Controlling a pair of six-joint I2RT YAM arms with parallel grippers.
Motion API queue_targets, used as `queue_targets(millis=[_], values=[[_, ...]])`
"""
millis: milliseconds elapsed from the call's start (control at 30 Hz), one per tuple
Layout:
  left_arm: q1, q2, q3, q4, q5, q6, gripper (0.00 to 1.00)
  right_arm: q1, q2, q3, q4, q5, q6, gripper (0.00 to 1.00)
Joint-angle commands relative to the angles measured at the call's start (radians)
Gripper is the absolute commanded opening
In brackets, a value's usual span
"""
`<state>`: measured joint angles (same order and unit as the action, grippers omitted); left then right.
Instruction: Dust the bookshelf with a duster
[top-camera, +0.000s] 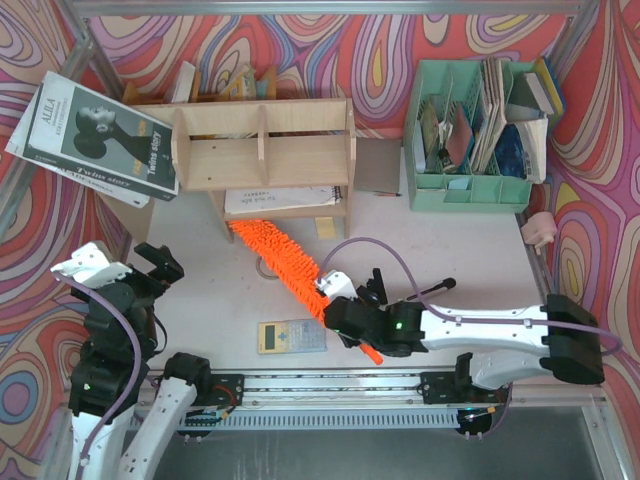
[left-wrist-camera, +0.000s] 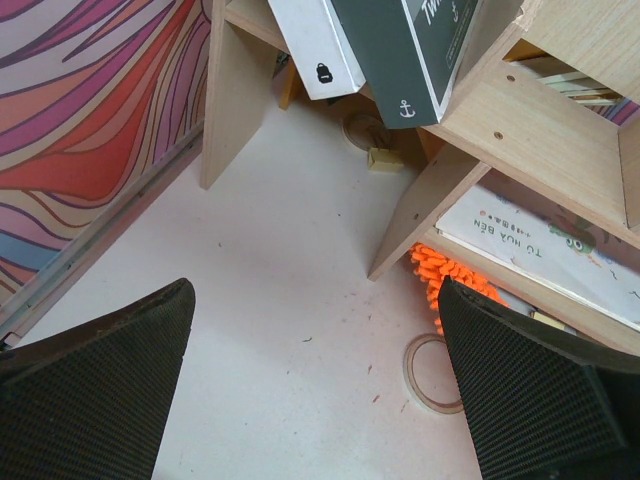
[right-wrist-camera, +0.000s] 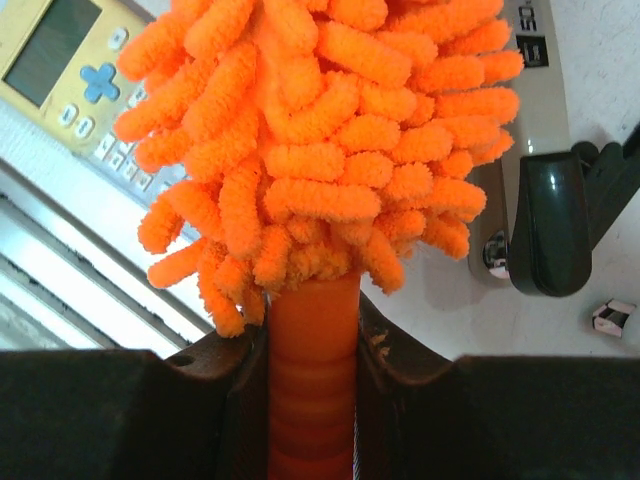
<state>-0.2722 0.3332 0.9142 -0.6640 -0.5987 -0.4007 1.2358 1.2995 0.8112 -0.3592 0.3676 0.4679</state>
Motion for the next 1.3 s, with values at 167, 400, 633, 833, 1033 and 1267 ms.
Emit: queue_targets(millis=[167, 400, 633, 833, 1033, 1267], values=[[0.005, 0.003, -0.011, 0.001, -0.006, -0.006, 0.98, 0.029, -0.184, -0.072, -0.060, -0.088, -0.046, 0.00], [0.005, 0.000, -0.009, 0.000, -0.018, -0.006, 0.99, 0.042, -0.184, -0.092, -0.076, -0.135, -0.060, 0.00], [0.005, 0.001, -0.010, -0.003, -0.023, -0.006, 0.98, 0.106, -0.164, -0.055, -0.085, -0.121, -0.093, 0.00], [0.005, -0.003, -0.009, -0.004, -0.031, -0.007, 0.99, 0.167, -0.211, 0.012, -0.101, -0.033, -0.123, 0.00], [0.005, -0.006, -0.011, -0.005, -0.038, -0.009, 0.99, 0.169, -0.344, 0.036, -0.152, 0.007, -0.159, 0.00], [0.005, -0.005, -0.011, -0.005, -0.039, -0.009, 0.98, 0.169, -0.479, 0.048, -0.152, 0.148, -0.182, 0.00]])
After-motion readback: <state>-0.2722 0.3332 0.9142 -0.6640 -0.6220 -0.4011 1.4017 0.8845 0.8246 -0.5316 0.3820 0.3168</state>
